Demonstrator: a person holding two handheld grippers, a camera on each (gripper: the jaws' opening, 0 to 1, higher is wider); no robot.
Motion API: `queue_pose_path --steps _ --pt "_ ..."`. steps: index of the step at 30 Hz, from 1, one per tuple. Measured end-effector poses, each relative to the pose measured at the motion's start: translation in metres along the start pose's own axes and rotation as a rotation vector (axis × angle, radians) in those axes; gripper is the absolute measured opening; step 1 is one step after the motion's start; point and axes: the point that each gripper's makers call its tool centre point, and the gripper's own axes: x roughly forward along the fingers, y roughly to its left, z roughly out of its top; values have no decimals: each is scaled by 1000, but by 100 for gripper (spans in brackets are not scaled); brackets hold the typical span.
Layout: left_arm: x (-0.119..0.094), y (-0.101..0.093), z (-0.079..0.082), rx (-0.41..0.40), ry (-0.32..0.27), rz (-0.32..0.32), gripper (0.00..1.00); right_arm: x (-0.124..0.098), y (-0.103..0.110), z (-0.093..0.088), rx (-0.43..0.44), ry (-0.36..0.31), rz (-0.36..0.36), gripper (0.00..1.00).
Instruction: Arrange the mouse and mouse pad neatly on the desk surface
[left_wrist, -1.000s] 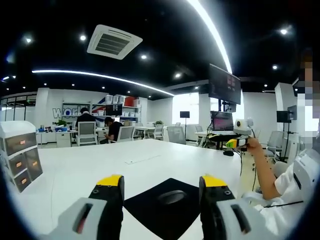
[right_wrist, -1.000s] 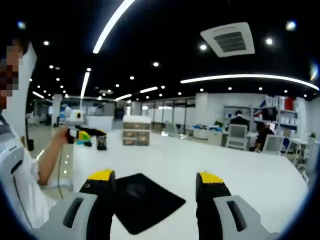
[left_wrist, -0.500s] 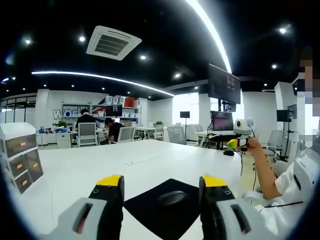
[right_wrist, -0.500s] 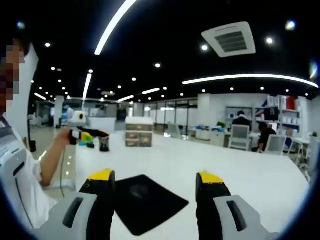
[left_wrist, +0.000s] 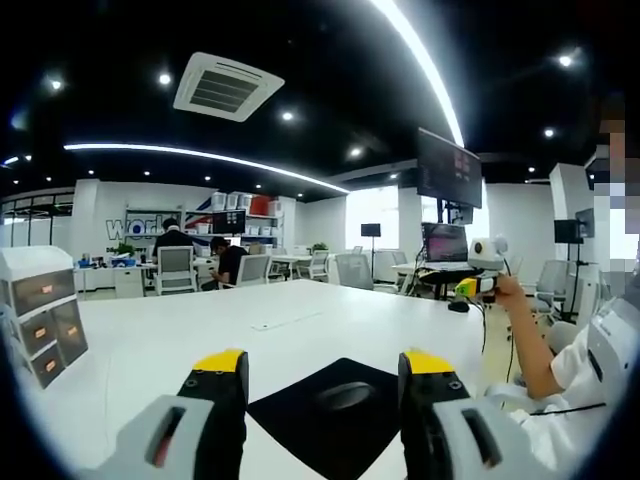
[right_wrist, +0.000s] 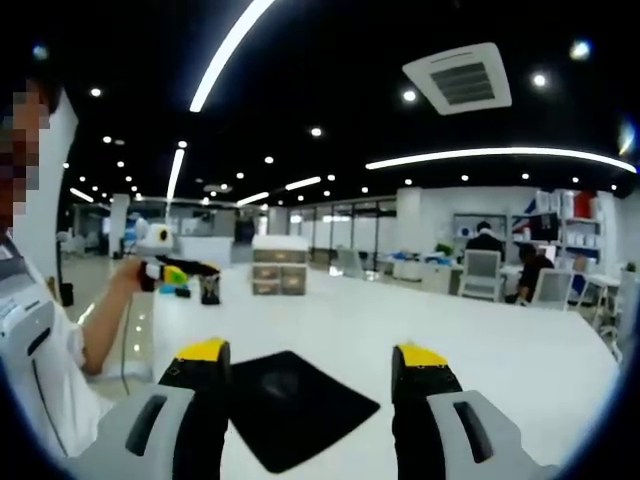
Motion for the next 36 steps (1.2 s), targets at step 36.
queue_pose_path --steps 36 --pt "58 31 -37 -8 28 151 59 49 17 -27 19 44 96 63"
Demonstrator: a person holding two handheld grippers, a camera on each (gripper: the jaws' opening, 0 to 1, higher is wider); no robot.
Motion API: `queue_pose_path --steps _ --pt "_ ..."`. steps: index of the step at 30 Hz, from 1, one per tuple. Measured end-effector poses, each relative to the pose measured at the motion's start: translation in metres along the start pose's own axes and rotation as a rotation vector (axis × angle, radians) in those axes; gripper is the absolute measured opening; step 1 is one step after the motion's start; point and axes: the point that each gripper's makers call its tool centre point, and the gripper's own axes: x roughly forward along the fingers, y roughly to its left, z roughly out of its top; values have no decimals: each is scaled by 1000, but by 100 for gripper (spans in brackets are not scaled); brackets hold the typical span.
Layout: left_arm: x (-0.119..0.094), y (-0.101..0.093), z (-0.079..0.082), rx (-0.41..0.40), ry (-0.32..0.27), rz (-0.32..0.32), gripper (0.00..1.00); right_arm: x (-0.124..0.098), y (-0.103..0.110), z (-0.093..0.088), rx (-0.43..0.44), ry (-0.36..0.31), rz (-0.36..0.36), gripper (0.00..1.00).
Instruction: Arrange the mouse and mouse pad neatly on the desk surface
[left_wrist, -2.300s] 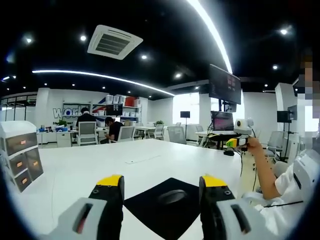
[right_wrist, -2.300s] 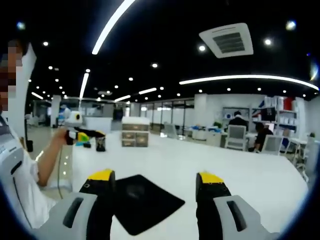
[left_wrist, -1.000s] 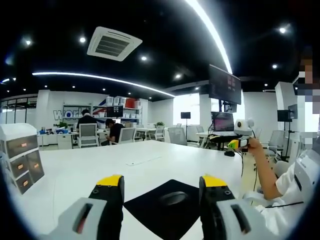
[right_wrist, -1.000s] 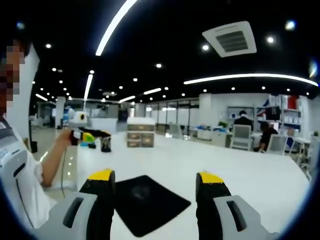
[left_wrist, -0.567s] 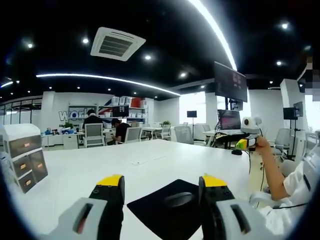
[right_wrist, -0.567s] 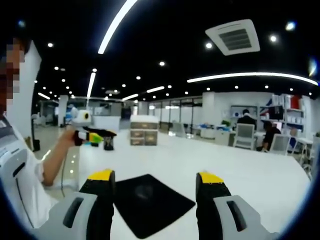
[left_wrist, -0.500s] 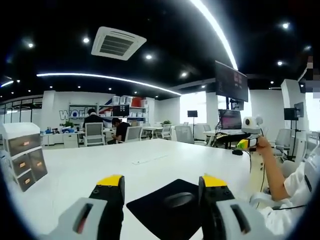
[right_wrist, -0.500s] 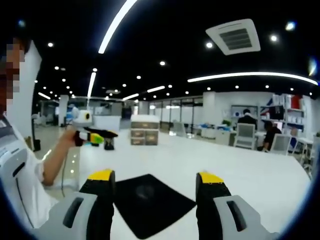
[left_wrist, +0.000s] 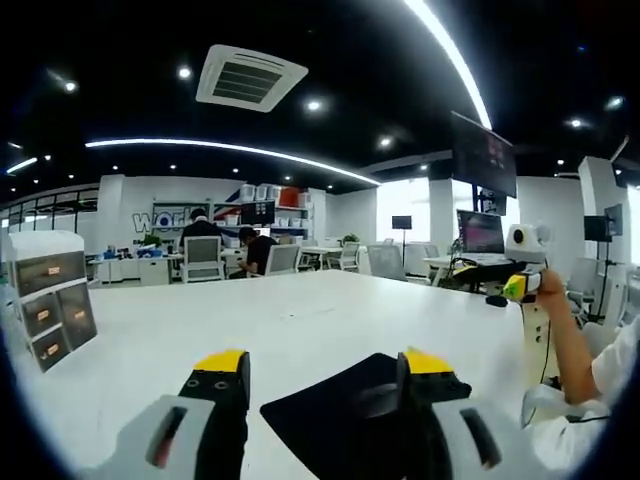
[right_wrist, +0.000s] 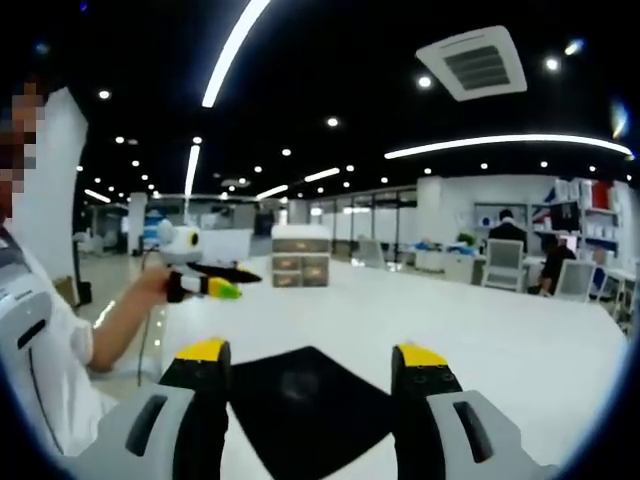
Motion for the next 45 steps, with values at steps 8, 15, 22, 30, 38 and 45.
queue_pose_path --steps 8,15,22,30,38,45 --pt "18 5 -20 7 30 17 59 21 1 -23 19 47 36 63" --pt "30 2 -45 8 96 3 59 37 4 -49 23 104 85 64" --pt "43 1 -74 -19 158 -15 60 51 4 -73 51 152 117 63" --pt "50 -10 -96 -19 207 -14 60 61 12 -87 52 180 157 63" --pt "53 -12 -111 -18 243 -6 60 68 25 -99 64 208 180 63" --pt "55 -14 -123 6 290 3 62 75 37 -113 57 245 204 63"
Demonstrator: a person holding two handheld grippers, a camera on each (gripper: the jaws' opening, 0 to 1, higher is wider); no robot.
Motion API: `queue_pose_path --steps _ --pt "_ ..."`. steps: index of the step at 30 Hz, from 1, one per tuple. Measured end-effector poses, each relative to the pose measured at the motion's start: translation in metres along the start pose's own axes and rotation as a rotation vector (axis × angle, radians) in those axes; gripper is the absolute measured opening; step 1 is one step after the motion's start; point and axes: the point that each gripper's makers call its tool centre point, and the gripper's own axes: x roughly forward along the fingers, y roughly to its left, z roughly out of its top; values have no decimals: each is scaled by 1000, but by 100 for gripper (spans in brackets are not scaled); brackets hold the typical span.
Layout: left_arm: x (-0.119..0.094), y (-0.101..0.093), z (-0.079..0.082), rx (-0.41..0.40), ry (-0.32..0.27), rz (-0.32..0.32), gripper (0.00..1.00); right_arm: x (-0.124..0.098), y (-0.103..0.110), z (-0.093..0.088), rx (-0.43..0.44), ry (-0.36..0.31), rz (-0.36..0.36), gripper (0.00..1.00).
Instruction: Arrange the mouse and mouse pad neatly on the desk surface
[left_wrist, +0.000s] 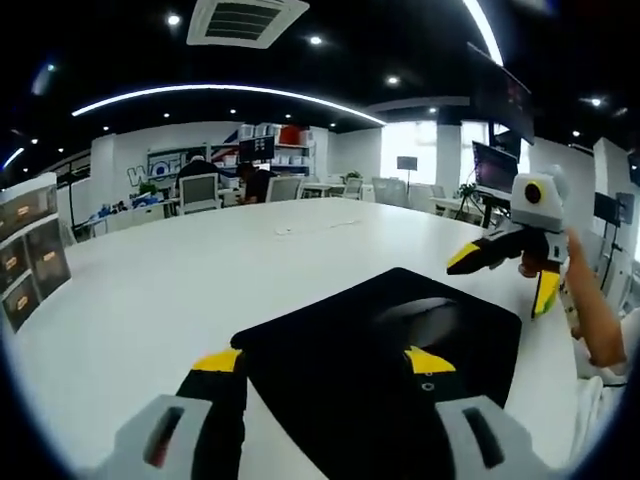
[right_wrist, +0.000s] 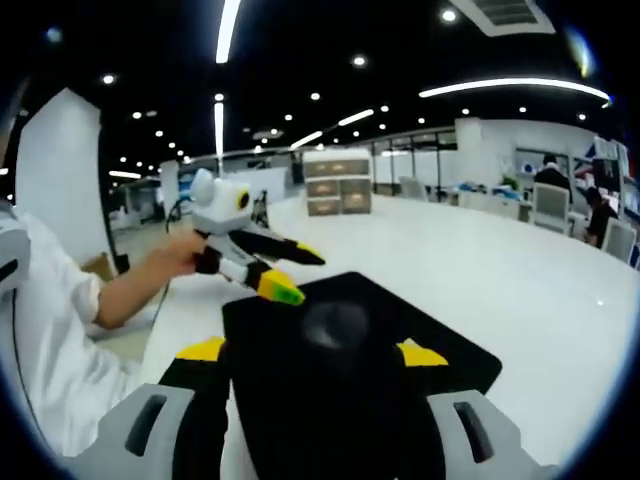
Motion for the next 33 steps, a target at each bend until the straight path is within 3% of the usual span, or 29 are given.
queue_pose_path --steps 17,19,33 --pt "12 6 -13 40 58 61 64 19 19 -18 -6 52 37 63" --pt "15 6 -15 40 65 67 63 18 13 -17 -8 54 34 63" --pt "21 13 -13 22 53 83 62 17 16 -20 -2 69 50 66"
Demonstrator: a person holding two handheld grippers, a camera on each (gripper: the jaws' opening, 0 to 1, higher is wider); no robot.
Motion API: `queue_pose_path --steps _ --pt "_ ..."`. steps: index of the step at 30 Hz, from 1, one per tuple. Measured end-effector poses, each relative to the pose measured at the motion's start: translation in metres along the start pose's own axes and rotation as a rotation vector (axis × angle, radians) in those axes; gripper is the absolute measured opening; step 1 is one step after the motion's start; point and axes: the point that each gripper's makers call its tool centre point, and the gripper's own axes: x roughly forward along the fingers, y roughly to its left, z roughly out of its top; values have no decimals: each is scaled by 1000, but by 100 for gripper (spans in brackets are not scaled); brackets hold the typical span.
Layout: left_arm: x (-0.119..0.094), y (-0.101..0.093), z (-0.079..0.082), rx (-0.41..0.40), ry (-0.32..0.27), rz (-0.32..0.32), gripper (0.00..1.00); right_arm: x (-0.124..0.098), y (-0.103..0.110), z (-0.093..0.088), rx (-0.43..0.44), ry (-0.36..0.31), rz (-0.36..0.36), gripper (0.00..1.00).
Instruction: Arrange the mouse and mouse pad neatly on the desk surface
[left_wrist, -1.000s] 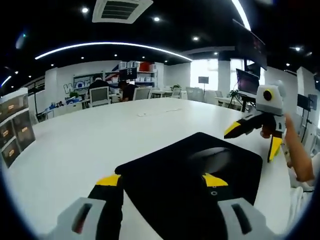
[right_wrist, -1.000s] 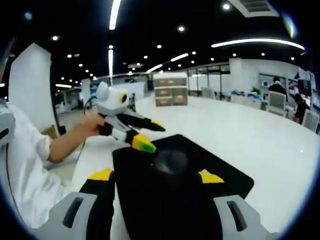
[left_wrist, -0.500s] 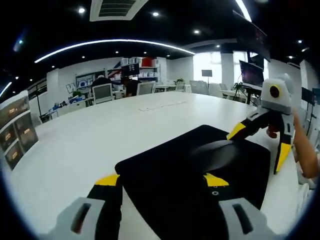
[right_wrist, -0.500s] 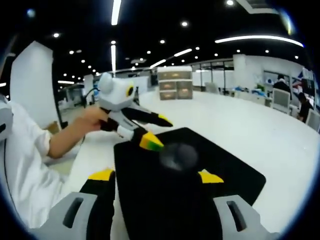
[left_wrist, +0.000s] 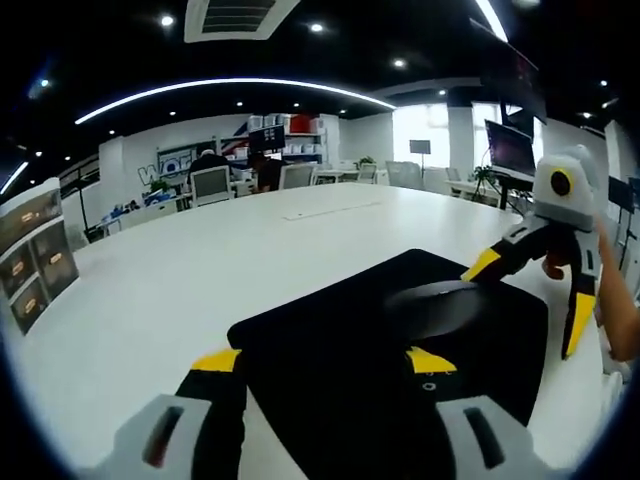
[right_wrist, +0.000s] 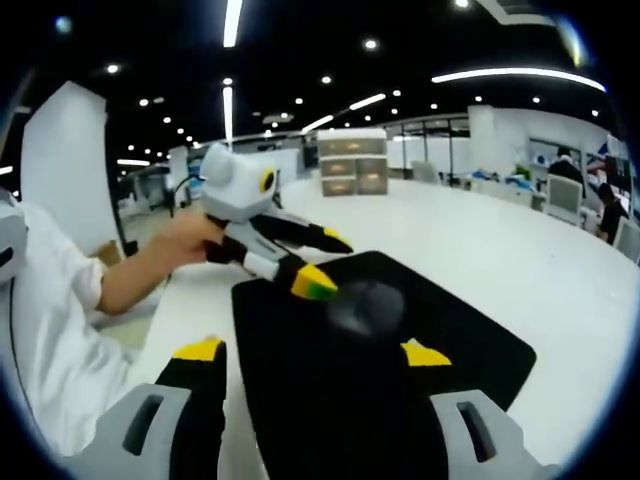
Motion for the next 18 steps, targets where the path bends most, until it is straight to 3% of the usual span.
queue_pose_path --steps 18 --pt "4 2 2 -28 -13 5 60 -1 16 -1 -17 30 71 63"
